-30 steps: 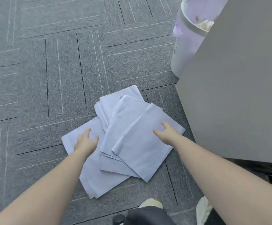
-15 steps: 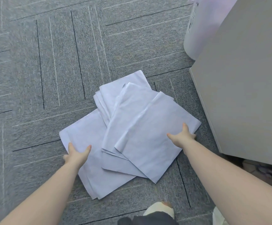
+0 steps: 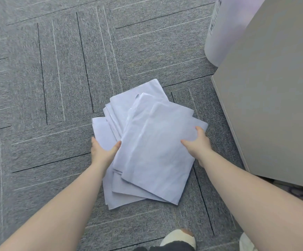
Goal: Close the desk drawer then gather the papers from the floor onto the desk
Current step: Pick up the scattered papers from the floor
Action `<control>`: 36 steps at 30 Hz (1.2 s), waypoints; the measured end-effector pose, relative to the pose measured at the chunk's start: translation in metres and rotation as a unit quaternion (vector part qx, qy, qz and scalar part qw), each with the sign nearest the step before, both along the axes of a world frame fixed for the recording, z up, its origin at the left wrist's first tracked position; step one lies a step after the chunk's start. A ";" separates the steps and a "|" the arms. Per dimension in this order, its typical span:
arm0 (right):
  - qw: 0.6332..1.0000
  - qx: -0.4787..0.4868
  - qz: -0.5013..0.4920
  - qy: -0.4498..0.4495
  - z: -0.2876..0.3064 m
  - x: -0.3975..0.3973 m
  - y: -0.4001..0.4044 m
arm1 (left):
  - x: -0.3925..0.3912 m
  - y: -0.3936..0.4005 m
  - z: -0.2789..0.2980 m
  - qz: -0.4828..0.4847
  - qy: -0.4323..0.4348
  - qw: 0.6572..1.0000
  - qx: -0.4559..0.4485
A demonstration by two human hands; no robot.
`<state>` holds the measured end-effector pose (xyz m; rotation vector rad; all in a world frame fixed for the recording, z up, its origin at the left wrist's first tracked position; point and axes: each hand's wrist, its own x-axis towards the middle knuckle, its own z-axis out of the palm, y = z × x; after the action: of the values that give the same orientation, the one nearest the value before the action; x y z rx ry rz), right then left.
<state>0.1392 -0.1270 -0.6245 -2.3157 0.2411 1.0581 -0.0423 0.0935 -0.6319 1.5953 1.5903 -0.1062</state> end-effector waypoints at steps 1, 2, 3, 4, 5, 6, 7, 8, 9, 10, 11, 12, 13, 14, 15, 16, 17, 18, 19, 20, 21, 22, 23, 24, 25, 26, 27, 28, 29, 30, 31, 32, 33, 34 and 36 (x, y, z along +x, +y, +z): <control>1.000 0.023 0.008 0.006 0.001 0.000 0.004 | 0.005 -0.001 0.000 -0.003 -0.016 1.000 -0.010; 0.999 0.046 0.018 0.015 0.002 0.001 0.007 | 0.011 -0.003 0.000 -0.004 -0.026 0.999 -0.023; 0.997 0.067 0.030 0.024 0.004 0.001 0.010 | 0.017 -0.004 0.001 -0.009 -0.032 0.999 -0.033; 0.995 0.085 0.042 0.035 0.005 0.001 0.013 | 0.022 -0.005 0.002 -0.012 -0.034 0.998 -0.044; 0.992 0.103 0.052 0.046 0.006 0.001 0.016 | 0.026 -0.007 0.002 -0.014 -0.039 0.998 -0.056; 0.990 0.117 0.058 0.055 0.007 0.000 0.018 | 0.029 -0.008 0.003 -0.014 -0.041 0.997 -0.066; 0.988 0.126 0.063 0.064 0.007 0.000 0.020 | 0.033 -0.011 0.004 -0.016 -0.046 0.996 -0.076; 0.986 0.131 0.070 0.071 0.008 0.000 0.022 | 0.036 -0.014 0.004 -0.017 -0.052 0.994 -0.091; 0.985 0.135 0.075 0.076 0.007 -0.001 0.022 | 0.039 -0.017 0.004 -0.022 -0.061 0.992 -0.109; 0.983 0.139 0.081 0.082 0.006 -0.001 0.022 | 0.042 -0.020 0.003 -0.030 -0.066 0.989 -0.129; 0.982 0.141 0.086 0.088 0.005 -0.001 0.022 | 0.045 -0.023 0.001 -0.039 -0.070 0.987 -0.142; 0.982 0.139 0.091 0.093 0.004 -0.001 0.022 | 0.047 -0.025 -0.003 -0.042 -0.071 0.986 -0.148; 0.981 0.136 0.095 0.099 0.004 -0.001 0.021 | 0.050 -0.026 -0.007 -0.044 -0.076 0.986 -0.145; 0.982 0.132 0.094 0.100 0.003 -0.001 0.019 | 0.052 -0.026 -0.010 -0.046 -0.079 0.986 -0.138; 0.983 0.131 0.086 0.098 0.004 -0.001 0.018 | 0.055 -0.026 -0.011 -0.048 -0.083 0.987 -0.132; 0.984 0.132 0.074 0.090 0.004 0.000 0.016 | 0.059 -0.026 -0.007 -0.042 -0.093 0.986 -0.131; 0.986 0.130 0.061 0.080 0.006 0.001 0.013 | 0.062 -0.027 -0.002 -0.029 -0.108 0.984 -0.141; 0.989 0.124 0.050 0.066 0.007 0.003 0.010 | 0.064 -0.026 0.004 -0.016 -0.124 0.979 -0.162; 0.992 0.114 0.038 0.050 0.011 0.006 0.008 | 0.064 -0.024 0.009 -0.011 -0.137 0.973 -0.187; 0.993 0.109 0.025 0.040 0.014 0.009 0.005 | 0.064 -0.021 0.015 -0.014 -0.148 0.966 -0.211; 0.993 0.113 0.015 0.034 0.019 0.013 0.003 | 0.064 -0.016 0.021 -0.024 -0.156 0.961 -0.228; 0.992 0.121 0.003 0.031 0.025 0.018 0.002 | 0.064 -0.010 0.029 -0.038 -0.162 0.956 -0.239; 0.991 0.128 -0.008 0.029 0.032 0.023 0.002 | 0.065 -0.003 0.036 -0.046 -0.168 0.954 -0.245; 0.990 0.137 -0.021 0.028 0.037 0.029 0.003 | 0.066 0.004 0.045 -0.050 -0.174 0.952 -0.246; 0.987 0.154 -0.036 0.030 0.047 0.035 0.005 | 0.069 0.011 0.054 -0.053 -0.182 0.950 -0.247; 0.982 0.179 -0.052 0.043 0.056 0.040 0.008 | 0.072 0.018 0.064 -0.054 -0.193 0.947 -0.252; 0.975 0.204 -0.060 0.057 0.066 0.045 0.012 | 0.077 0.023 0.074 -0.056 -0.204 0.943 -0.258; 0.971 0.222 -0.061 0.065 0.074 0.050 0.016 | 0.082 0.028 0.086 -0.059 -0.215 0.938 -0.264; 0.968 0.233 -0.059 0.067 0.082 0.054 0.020 | 0.088 0.032 0.098 -0.061 -0.227 0.934 -0.268; 0.966 0.243 -0.053 0.064 0.089 0.058 0.024 | 0.092 0.037 0.110 -0.062 -0.238 0.931 -0.269; 0.964 0.256 -0.049 0.056 0.097 0.061 0.027 | 0.096 0.041 0.122 -0.065 -0.249 0.928 -0.269; 0.961 0.267 -0.049 0.047 0.105 0.064 0.031 | 0.100 0.045 0.133 -0.068 -0.260 0.925 -0.269; 0.959 0.278 -0.052 0.035 0.115 0.067 0.033 | 0.102 0.050 0.144 -0.071 -0.271 0.922 -0.268; 0.955 0.290 -0.055 0.023 0.124 0.069 0.037 | 0.104 0.054 0.156 -0.073 -0.282 0.919 -0.265; 0.949 0.312 -0.048 0.000 0.148 0.073 0.045 | 0.107 0.062 0.180 -0.079 -0.301 0.915 -0.258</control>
<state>0.2121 -0.0815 -0.4770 -1.7155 0.0078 0.9179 0.0647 0.1555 -0.4518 1.1761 0.8592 -0.0975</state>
